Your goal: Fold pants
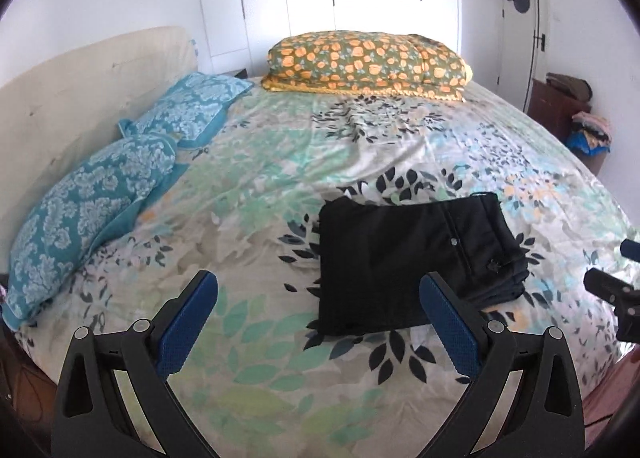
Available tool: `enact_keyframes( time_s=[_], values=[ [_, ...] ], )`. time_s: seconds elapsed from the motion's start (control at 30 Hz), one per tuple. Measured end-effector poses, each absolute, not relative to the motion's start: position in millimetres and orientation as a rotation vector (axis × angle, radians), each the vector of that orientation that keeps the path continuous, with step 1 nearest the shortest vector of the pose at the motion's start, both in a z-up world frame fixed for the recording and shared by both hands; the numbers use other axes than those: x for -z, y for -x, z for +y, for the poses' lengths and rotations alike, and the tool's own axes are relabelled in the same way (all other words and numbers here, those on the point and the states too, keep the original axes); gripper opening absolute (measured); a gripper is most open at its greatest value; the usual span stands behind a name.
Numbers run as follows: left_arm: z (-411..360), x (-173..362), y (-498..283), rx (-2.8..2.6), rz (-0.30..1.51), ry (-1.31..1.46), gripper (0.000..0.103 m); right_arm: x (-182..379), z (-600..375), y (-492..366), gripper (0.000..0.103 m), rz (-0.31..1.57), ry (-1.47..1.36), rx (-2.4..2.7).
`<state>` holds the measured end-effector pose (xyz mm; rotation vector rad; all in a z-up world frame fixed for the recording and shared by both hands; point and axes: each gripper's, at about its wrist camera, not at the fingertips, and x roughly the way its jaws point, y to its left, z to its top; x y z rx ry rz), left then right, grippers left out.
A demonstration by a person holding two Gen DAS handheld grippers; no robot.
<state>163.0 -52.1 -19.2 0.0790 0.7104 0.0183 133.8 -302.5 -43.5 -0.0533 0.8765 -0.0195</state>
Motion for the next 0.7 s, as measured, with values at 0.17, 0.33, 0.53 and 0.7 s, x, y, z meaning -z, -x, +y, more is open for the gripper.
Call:
enact_keyframes(
  time_s=[0.17,0.33,0.53,0.7],
  values=[
    [-53.5,17.0,-152.2,-0.028,0.740,-0.080,0.101,40.5,-291.7,-116.9,0.103,0.855,0.049,0.039],
    [-55.5,21.3,-146.5,-0.019,0.770,-0.091,0.101,35.4,-283.4,-104.1,0.103,0.835,0.043,0.067],
    [-56.6,29.1,-136.7,0.037,0.829,-0.054,0.102,39.8,-275.4,-98.7,0.103,0.856,0.063,0.079],
    [-55.4,34.9,-126.7,0.029,0.865,-0.059,0.102,38.2,-273.9,-93.2,0.103,0.855,0.078,0.088]
  ],
)
